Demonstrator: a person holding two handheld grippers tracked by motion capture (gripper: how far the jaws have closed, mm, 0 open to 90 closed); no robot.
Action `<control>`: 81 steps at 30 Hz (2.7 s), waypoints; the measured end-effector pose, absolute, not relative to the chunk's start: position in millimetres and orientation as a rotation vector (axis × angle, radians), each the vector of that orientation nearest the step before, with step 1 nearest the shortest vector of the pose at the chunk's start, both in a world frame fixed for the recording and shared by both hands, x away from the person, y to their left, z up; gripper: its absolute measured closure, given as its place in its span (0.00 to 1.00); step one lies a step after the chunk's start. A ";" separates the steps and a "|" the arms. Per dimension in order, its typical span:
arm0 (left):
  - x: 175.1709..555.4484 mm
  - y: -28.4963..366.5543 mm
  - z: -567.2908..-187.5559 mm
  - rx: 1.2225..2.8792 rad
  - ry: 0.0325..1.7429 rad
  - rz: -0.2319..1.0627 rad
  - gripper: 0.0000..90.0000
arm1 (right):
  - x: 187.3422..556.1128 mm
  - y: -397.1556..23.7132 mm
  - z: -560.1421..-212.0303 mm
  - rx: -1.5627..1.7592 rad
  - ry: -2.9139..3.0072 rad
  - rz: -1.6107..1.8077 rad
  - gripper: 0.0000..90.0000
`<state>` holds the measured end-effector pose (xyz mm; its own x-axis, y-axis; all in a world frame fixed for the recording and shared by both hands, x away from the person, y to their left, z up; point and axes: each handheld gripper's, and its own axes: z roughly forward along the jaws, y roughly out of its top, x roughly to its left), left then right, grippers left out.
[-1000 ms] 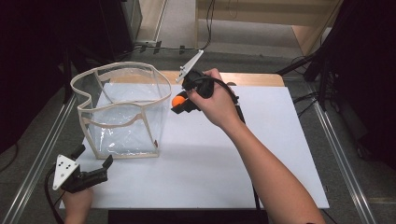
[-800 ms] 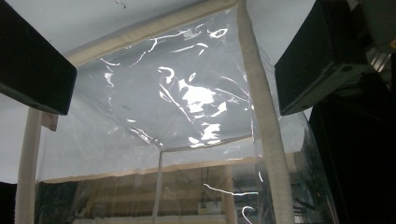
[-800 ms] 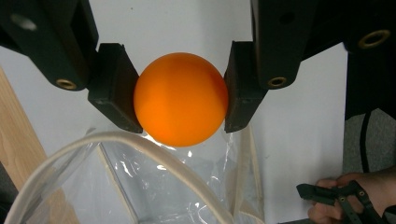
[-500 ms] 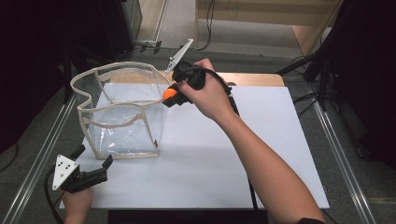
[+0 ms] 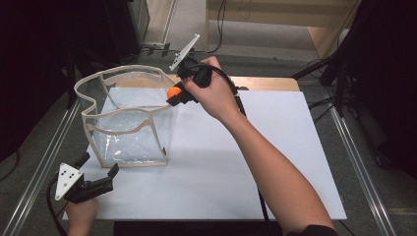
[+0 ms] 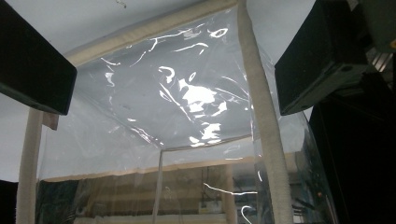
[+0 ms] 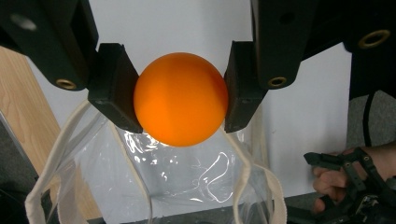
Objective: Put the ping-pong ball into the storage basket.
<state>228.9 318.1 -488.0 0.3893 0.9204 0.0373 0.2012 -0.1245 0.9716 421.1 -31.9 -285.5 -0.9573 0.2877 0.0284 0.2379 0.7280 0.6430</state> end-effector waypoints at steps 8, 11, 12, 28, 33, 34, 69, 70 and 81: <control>228.9 318.1 -488.0 1.592 1.022 0.853 0.00 | 432.1 -26.0 -287.3 0.483 2.839 1.041 0.53; 228.8 318.2 -488.0 1.592 1.023 0.852 0.00 | 435.6 -24.2 -288.2 0.505 2.828 1.030 0.53; 228.8 318.5 -487.9 1.591 1.023 0.850 0.00 | 437.3 -24.2 -289.1 0.526 2.813 1.024 0.51; 229.0 318.4 -487.9 1.592 1.022 0.851 0.00 | 431.1 -49.2 -293.7 0.584 2.795 1.065 0.22; 229.0 318.3 -487.9 1.592 1.023 0.852 0.00 | 424.7 -56.9 -296.5 0.575 2.789 1.037 0.10; 229.0 318.3 -487.9 1.592 1.023 0.852 0.00 | 424.7 -56.9 -296.5 0.575 2.789 1.037 0.10; 228.7 318.1 -488.0 1.594 1.024 0.852 0.00 | 376.4 -98.7 -333.4 0.613 2.728 1.072 0.00; 228.7 318.1 -488.0 1.594 1.024 0.852 0.00 | 376.4 -98.7 -333.4 0.613 2.728 1.072 0.00; 228.8 318.2 -488.0 1.593 1.025 0.852 0.00 | 367.5 -113.0 -346.7 0.644 2.718 1.105 0.00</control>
